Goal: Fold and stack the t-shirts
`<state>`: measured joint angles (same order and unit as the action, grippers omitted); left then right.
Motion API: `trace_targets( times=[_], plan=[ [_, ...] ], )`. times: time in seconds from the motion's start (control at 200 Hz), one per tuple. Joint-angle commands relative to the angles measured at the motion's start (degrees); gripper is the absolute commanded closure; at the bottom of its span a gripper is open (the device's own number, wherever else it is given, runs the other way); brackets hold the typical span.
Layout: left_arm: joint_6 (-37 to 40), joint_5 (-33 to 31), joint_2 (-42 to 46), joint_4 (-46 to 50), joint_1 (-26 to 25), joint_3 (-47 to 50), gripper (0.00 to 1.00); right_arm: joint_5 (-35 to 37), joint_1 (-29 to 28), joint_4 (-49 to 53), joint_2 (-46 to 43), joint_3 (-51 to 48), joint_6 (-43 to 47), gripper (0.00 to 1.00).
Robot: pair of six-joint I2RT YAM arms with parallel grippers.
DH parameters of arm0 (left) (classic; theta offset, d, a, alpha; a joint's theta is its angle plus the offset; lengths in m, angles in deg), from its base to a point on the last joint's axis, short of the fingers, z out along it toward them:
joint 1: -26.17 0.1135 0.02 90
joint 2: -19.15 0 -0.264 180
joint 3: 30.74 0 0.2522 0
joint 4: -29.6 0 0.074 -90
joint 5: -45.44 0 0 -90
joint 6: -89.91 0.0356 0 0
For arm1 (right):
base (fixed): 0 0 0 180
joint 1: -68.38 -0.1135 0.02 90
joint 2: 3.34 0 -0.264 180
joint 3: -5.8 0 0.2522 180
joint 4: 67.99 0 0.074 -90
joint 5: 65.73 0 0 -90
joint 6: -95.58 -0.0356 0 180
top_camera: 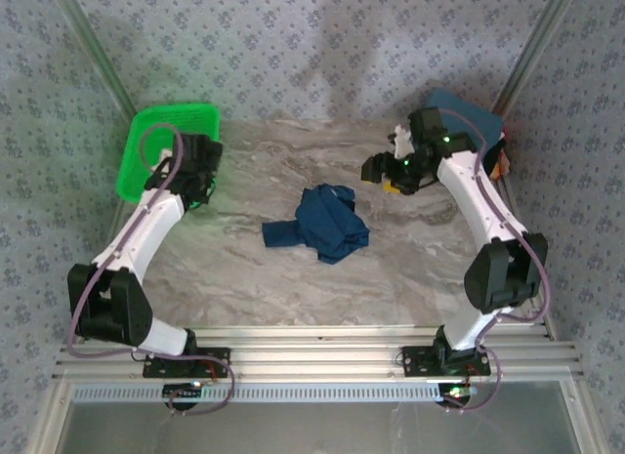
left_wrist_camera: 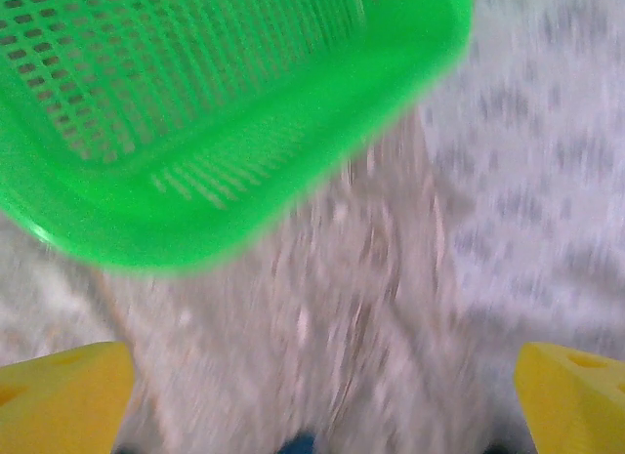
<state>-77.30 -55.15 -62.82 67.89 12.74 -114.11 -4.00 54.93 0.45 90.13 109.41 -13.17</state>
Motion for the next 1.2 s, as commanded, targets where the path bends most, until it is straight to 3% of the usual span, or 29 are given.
trace_targets(
  times=[0.0, 0.17, 0.32, 0.49, 0.645, 0.864, 1.064, 1.194],
  plan=[
    [10.05, 2.51, 4.25, 11.32, -5.91, 2.34, 0.00, -2.58, -7.32, -1.51, -5.75, -6.68, 3.48, 0.28],
    [7.48, 2.58, 10.60, 11.25, -8.21, 13.64, 0.00, 0.72, -17.00, -6.29, -5.69, -15.96, 1.40, 0.30],
    [10.95, 2.54, 14.88, 7.31, -8.53, 17.75, 0.00, 1.54, -20.82, -7.15, -0.40, -15.03, 3.10, 0.32],
    [15.87, 13.19, 8.55, 5.75, -10.29, 18.90, 0.06, 3.80, -23.39, -7.13, 6.98, -11.59, 3.81, 0.34],
    [16.99, 19.48, -0.66, 1.46, -14.46, 18.97, 0.18, 10.31, -24.77, -7.33, 11.47, -9.78, 2.64, 0.35],
    [19.75, 16.83, -12.32, 8.04, -18.42, 10.49, 0.27, 18.14, -23.40, -8.59, 13.78, -10.40, -0.21, 0.35],
    [16.59, 11.38, -11.15, 7.31, -18.17, 10.95, 0.25, 17.46, -21.81, -10.10, 11.86, -11.54, -0.40, 0.35],
    [15.00, 11.11, -11.47, 4.93, -16.56, 11.11, 0.24, 15.17, -21.30, -12.64, 9.88, -13.87, -0.99, 0.34]
  ],
)
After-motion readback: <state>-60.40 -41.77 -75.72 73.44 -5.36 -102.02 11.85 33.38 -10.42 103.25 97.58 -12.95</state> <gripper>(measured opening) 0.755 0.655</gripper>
